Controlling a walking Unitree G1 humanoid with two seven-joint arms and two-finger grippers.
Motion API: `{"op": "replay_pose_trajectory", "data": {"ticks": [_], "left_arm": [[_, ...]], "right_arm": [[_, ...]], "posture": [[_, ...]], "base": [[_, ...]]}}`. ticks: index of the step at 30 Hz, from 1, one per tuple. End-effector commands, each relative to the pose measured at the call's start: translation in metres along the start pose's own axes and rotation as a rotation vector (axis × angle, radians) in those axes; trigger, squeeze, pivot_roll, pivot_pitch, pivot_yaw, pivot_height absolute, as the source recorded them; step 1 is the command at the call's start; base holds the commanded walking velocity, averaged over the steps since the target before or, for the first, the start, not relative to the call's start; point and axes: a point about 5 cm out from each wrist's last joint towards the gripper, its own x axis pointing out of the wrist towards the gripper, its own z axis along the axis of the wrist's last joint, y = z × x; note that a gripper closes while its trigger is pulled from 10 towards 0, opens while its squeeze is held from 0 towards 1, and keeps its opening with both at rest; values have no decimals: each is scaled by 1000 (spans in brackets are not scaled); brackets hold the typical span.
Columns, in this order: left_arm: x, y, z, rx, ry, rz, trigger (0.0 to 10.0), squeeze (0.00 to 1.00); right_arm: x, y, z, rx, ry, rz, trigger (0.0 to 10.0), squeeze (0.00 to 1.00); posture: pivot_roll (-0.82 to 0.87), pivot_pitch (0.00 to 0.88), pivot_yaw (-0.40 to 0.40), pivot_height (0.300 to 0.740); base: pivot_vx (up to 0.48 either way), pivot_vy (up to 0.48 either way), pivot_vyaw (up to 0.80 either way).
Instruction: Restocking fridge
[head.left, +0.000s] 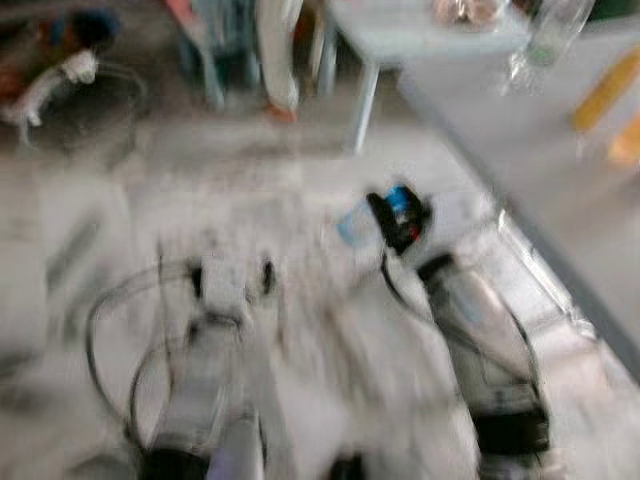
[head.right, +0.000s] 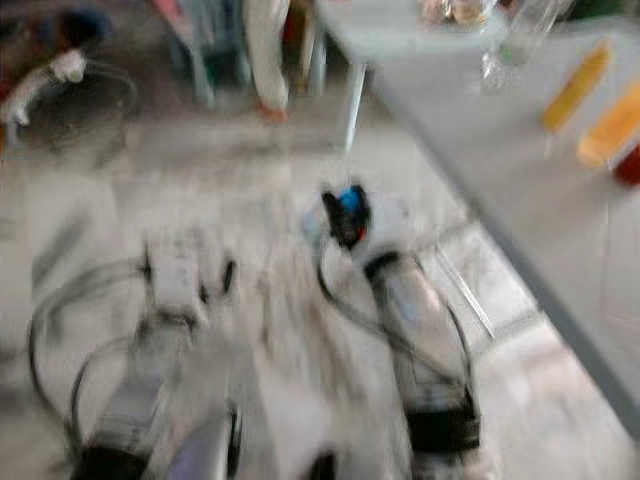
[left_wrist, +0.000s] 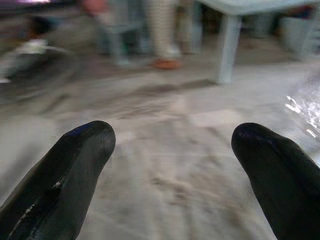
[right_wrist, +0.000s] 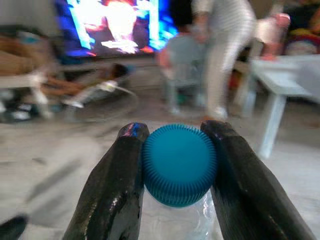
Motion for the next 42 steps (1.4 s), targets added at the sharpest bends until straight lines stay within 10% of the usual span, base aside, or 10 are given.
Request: {"op": "replay_pose_trajectory", "data": {"ticks": [1,7,21,30,42], "left_arm": [[-3,1,-3,-6,-10,14,10000,0],[-13,15,-12,6,8,31,10000,0],[-18,22,-9,2,-43,66,10000,0],[-38,54,-24,109,5,73,10000,0],[-13,35,-12,123,-28,-35,10000,0]], "right_arm": [[-15,-17,-5,-84,-31,-99,10000,0],[-43,-38,-20,-94,4,-242,10000,0],[-39,-44,-22,-109,-13,-235,10000,0],[-58,-59,-26,-110,-8,-313,10000,0],[-57,-54,-35,-114,0,-350,10000,0]], "posture": [[121,133,-77,740],[117,123,-64,740],[101,98,-69,740],[97,82,-27,740],[72,68,29,740]], "base": [[0,0,769],[0,0,765],[0,0,757],[0,0,757],[0,0,758]]}}
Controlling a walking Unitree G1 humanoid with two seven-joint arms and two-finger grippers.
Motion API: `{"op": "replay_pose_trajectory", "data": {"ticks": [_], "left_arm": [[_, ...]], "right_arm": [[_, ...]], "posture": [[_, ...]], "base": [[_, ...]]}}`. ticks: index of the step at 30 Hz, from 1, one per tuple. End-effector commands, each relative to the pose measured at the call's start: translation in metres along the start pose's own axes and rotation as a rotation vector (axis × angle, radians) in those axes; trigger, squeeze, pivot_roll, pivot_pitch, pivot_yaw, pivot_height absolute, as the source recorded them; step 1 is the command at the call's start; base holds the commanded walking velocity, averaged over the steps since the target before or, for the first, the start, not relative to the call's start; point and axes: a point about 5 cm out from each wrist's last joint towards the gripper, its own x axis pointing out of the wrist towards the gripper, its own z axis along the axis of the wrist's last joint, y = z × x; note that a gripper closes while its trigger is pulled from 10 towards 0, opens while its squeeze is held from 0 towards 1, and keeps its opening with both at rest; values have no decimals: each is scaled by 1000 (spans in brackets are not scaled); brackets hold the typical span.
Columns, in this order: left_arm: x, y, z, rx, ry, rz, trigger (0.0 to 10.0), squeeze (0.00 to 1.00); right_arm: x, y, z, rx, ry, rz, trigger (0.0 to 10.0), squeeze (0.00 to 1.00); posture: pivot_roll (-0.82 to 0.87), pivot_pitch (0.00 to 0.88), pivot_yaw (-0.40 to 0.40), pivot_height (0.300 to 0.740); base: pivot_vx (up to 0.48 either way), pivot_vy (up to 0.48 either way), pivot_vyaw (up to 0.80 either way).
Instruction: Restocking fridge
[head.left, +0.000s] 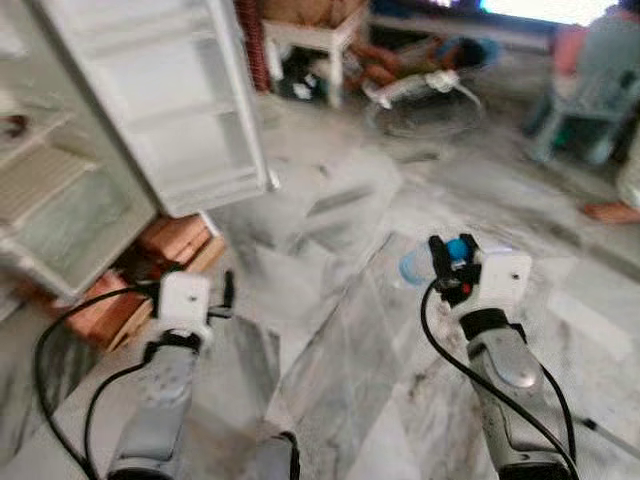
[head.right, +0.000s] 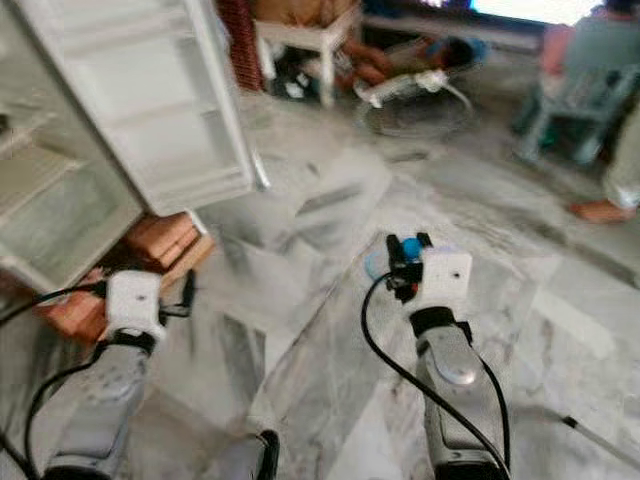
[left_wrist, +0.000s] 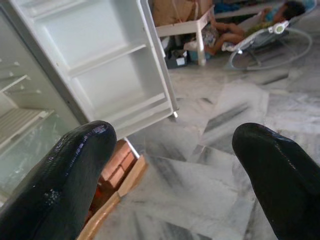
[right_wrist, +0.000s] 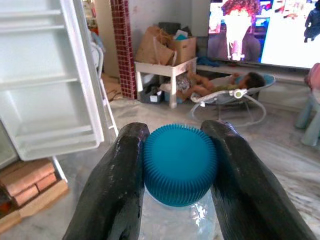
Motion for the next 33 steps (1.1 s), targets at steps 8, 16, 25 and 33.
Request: {"op": "replay_pose_trajectory", "data": {"ticks": [8,16,25,33], "left_arm": [[9,3,0,25,2,40,10000,0],[6,7,-3,27,9,57,10000,0],[2,0,-3,23,9,44,10000,0],[2,1,-3,17,3,57,10000,0]], "right_arm": [[17,9,7,-14,-7,-3,10000,0],[17,31,-4,0,76,148,10000,0],[14,37,8,-27,-8,225,10000,0],[17,42,19,-121,-74,305,10000,0]], "posture": [[82,67,-12,740],[102,89,-32,740],[105,98,-41,740],[110,101,-46,740]], "base": [[0,0,0],[0,0,0],[207,0,267],[422,0,800]]}}
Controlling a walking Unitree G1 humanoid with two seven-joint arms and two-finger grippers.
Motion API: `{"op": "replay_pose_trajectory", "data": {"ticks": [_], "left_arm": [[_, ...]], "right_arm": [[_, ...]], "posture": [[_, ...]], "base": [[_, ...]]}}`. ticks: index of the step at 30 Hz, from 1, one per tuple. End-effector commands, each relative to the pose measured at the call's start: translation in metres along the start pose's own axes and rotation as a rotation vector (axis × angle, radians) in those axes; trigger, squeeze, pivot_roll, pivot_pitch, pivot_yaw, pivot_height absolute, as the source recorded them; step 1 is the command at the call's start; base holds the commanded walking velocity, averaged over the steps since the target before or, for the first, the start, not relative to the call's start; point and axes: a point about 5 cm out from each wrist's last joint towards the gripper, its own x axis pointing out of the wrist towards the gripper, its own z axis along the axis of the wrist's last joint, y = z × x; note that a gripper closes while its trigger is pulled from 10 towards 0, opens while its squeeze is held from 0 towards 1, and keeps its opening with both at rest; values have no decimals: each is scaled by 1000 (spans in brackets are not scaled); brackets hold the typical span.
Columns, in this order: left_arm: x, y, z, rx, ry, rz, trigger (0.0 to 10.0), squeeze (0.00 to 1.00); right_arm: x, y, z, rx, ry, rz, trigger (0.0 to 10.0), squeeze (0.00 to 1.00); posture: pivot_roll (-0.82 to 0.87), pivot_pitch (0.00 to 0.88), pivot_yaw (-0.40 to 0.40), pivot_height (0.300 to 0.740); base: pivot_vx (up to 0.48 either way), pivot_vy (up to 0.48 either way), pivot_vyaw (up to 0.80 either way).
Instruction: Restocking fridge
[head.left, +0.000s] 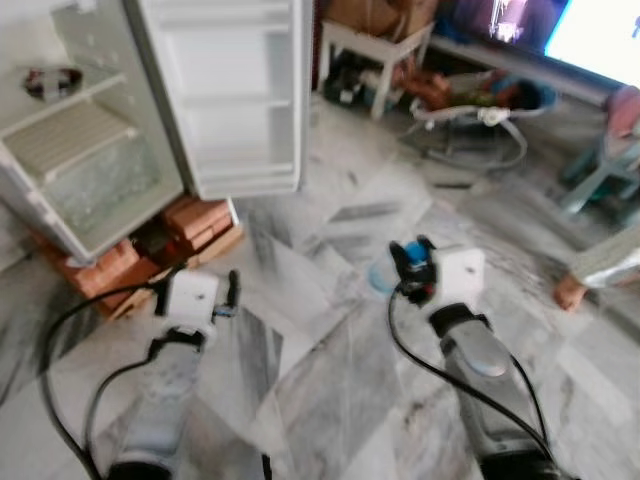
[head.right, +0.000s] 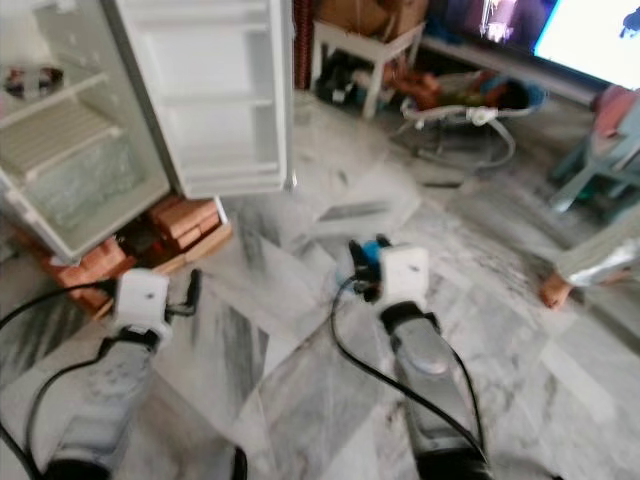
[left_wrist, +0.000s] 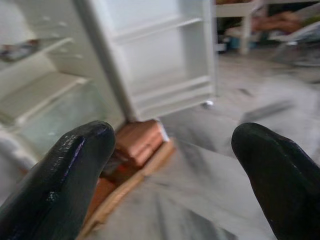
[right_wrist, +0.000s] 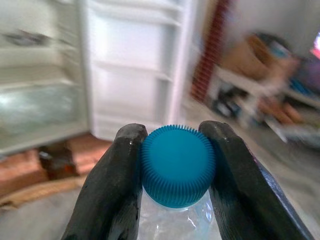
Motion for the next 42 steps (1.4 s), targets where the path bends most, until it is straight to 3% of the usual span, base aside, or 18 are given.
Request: {"op": "replay_pose_trajectory", "data": {"ticks": [1,29,36,42], "left_arm": [[1,-8,6,-11,-21,-17,10000,0],[9,-15,5,3,-8,-29,10000,0],[11,-18,4,5,0,-34,10000,0],[12,-21,5,-12,-6,-43,10000,0]], "right_arm": [[-1,-6,10,-44,-47,-2,10000,0],[6,-7,12,-26,-61,-10,10000,0],[6,-22,10,-13,-50,-118,10000,0],[8,-26,7,13,-33,-138,10000,0]], "posture": [[108,100,-45,740],[104,80,-46,740],[102,77,-47,740],[103,77,-48,740]], "base": [[461,0,800],[466,0,791],[445,0,59],[424,-41,-115]]}}
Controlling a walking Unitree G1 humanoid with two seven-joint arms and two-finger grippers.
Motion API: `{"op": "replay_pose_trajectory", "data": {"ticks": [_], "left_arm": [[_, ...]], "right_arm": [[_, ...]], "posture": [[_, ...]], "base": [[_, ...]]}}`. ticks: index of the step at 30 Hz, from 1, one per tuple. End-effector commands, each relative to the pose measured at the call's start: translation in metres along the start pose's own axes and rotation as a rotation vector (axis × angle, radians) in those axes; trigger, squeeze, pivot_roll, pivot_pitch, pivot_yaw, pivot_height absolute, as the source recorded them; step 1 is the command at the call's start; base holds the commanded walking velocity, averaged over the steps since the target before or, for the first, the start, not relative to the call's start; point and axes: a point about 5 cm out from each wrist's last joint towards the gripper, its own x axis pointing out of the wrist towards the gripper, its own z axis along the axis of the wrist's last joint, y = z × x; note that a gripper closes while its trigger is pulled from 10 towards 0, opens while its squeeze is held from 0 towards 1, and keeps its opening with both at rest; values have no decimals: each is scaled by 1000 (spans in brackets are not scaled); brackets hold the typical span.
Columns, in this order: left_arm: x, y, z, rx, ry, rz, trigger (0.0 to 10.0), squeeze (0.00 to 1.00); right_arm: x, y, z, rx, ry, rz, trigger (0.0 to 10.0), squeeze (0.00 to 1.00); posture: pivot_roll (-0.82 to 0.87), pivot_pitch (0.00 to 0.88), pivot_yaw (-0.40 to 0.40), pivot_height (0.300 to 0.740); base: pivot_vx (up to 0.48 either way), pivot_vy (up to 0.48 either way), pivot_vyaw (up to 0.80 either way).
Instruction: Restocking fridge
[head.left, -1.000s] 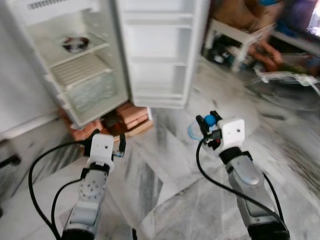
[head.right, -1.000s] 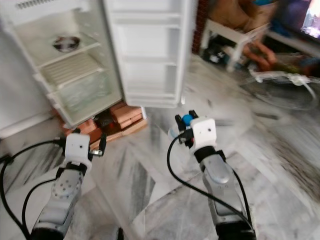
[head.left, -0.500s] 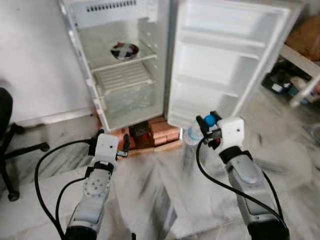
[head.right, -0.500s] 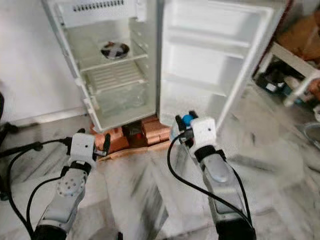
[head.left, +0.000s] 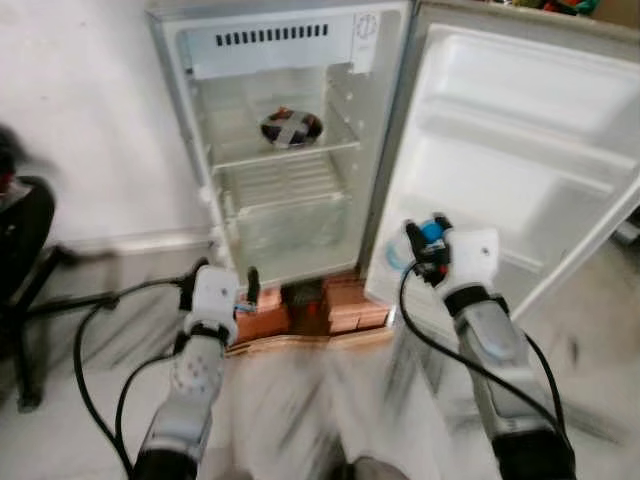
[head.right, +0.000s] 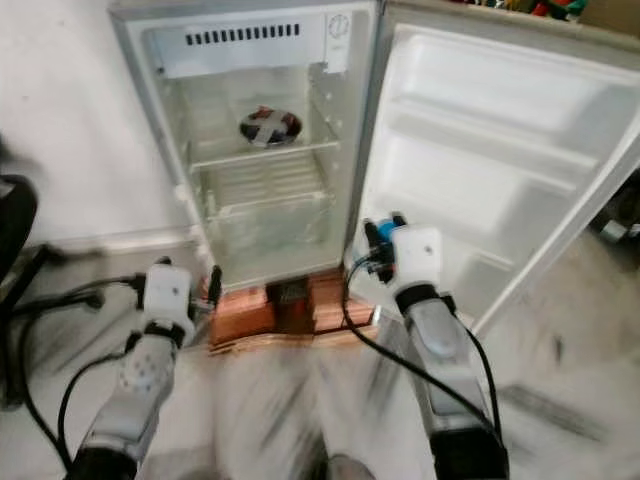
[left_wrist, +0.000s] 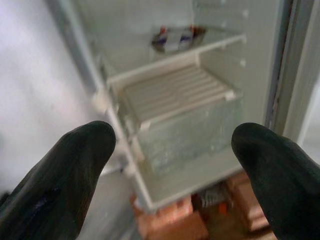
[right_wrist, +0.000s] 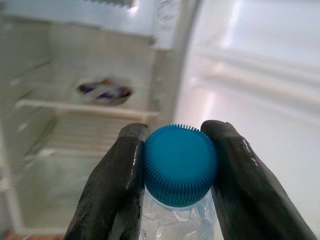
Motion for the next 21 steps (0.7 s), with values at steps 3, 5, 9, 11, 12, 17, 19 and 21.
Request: {"op": "replay_pose_trajectory", "data": {"ticks": [3,5,9,11,12,17,19,21], "left_arm": [[1,8,1,0,-9,16,10000,0],[1,8,2,-1,-11,17,10000,0],[0,7,2,3,-10,14,10000,0],[-1,6,1,4,-8,14,10000,0],[-1,6,1,8,-6,13,10000,0],[-3,6,0,3,-4,13,10000,0],[-3,6,0,1,-4,12,10000,0],[-2,6,0,-1,-6,10,10000,0]], "right_arm": [[5,11,7,31,-31,31,10000,0],[5,12,7,26,-31,32,10000,0],[5,13,5,31,-25,39,10000,0],[4,14,4,29,-18,41,10000,0],[4,14,3,38,-15,41,10000,0],[5,12,4,22,-20,41,10000,0],[5,11,4,22,-22,37,10000,0],[5,10,4,21,-21,37,10000,0]], "posture": [[106,79,-51,740],[106,79,-51,740],[109,83,-53,740],[111,87,-54,740],[111,87,-54,740],[106,89,-53,740],[106,90,-53,740],[106,90,-53,740]], "base": [[319,0,-800],[0,0,-800],[0,0,-800],[0,0,0],[0,0,-569],[0,-60,-306],[0,-371,0],[0,-437,0]]}}
